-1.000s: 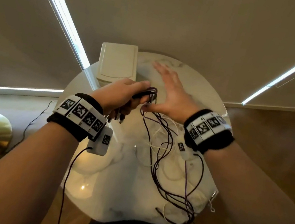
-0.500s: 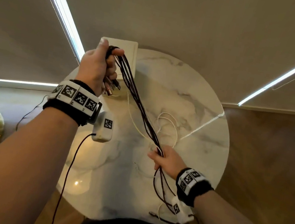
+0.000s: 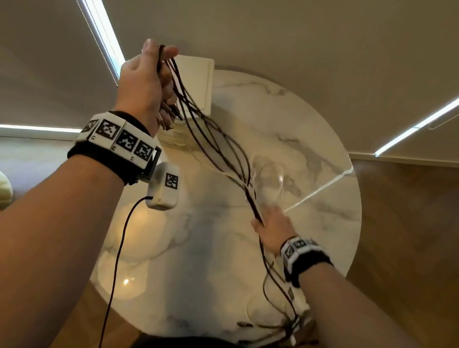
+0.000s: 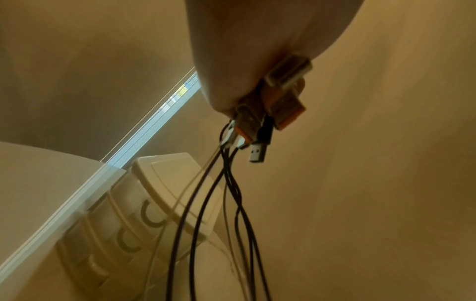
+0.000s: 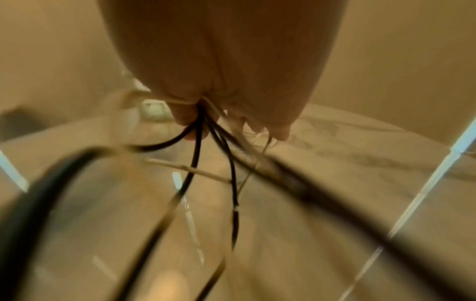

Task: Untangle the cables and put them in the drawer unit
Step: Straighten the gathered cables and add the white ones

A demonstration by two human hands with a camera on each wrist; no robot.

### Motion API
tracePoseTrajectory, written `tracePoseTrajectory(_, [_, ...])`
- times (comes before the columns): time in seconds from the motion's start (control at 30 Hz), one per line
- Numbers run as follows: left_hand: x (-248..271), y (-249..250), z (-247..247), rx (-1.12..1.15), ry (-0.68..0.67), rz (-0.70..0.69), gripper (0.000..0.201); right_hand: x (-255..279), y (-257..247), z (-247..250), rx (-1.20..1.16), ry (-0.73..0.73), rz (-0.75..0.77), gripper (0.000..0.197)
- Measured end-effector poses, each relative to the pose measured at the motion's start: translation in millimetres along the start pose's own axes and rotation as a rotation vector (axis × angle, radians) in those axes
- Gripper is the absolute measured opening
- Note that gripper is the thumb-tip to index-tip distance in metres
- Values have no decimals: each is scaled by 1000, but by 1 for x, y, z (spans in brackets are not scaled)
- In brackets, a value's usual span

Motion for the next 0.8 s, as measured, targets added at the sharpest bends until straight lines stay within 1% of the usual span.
tracePoseTrajectory(0.03, [1, 3, -2, -12, -10, -12, 46, -3, -9, 15, -54, 26, 18, 51])
tracePoseTrajectory(0.07, [2, 7, -3, -24, -19, -26, 45, -5, -18, 30, -158, 37, 25, 51])
tracePoseTrajectory(0.13, [2, 12, -5, -39, -37, -50, 45, -10, -29, 54, -366, 74, 26, 44])
tracePoseTrajectory(0.2, [3, 14, -7, -51, -55, -53, 44, -13, -36, 69, -491, 123, 14, 42])
tracePoseTrajectory(0.27, [6, 12, -12, -77, -76, -34, 44, -8, -42, 75, -649, 99, 22, 44])
tracePoseTrajectory(0.33, [10, 9, -17, -92, -109, -25, 42, 3, -50, 73, -909, 32, 62, 32])
tracePoseTrajectory(0.37, [12, 7, -19, -96, -121, -27, 41, 11, -53, 72, -988, 22, 78, 26])
tracePoseTrajectory(0.4, [12, 6, -21, -97, -126, -30, 39, 20, -54, 69, -1016, 27, 79, 24])
tracePoseTrajectory(0.47, [12, 5, -22, -88, -112, -35, 38, 32, -51, 54, -1016, -11, 86, 26])
tracePoseTrajectory(0.5, [10, 6, -23, -79, -97, -39, 38, 34, -46, 40, -986, -72, 79, 22])
tracePoseTrajectory(0.53, [7, 8, -22, -68, -80, -46, 39, 37, -40, 25, -911, -126, 72, 17])
tracePoseTrajectory(0.57, [3, 11, -22, -56, -64, -57, 39, 41, -32, 9, -799, -156, 64, 16])
tracePoseTrajectory(0.63, [-6, 18, -19, -41, -42, -83, 41, 47, -11, -21, -523, -159, 52, 25])
tracePoseTrajectory(0.67, [-10, 21, -18, -40, -39, -95, 41, 50, 0, -33, -425, -159, 39, 30])
tracePoseTrajectory(0.7, [-13, 23, -17, -41, -42, -108, 41, 52, 11, -43, -370, -169, 19, 32])
tracePoseTrajectory(0.77, [-16, 26, -15, -58, -55, -132, 38, 52, 30, -57, -337, -187, -12, 37])
tracePoseTrajectory(0.8, [-17, 27, -14, -66, -58, -141, 36, 51, 36, -61, -318, -190, -22, 46])
Point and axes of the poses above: each hand's wrist, its own x-axis away from the middle knuckle, its own z-axis out of the back of the hand, y = z × x, the point moved 4 cm from there along -x, towards the middle knuckle, and after that the axes turned 13 degrees about -z, right-handed, at the moved point
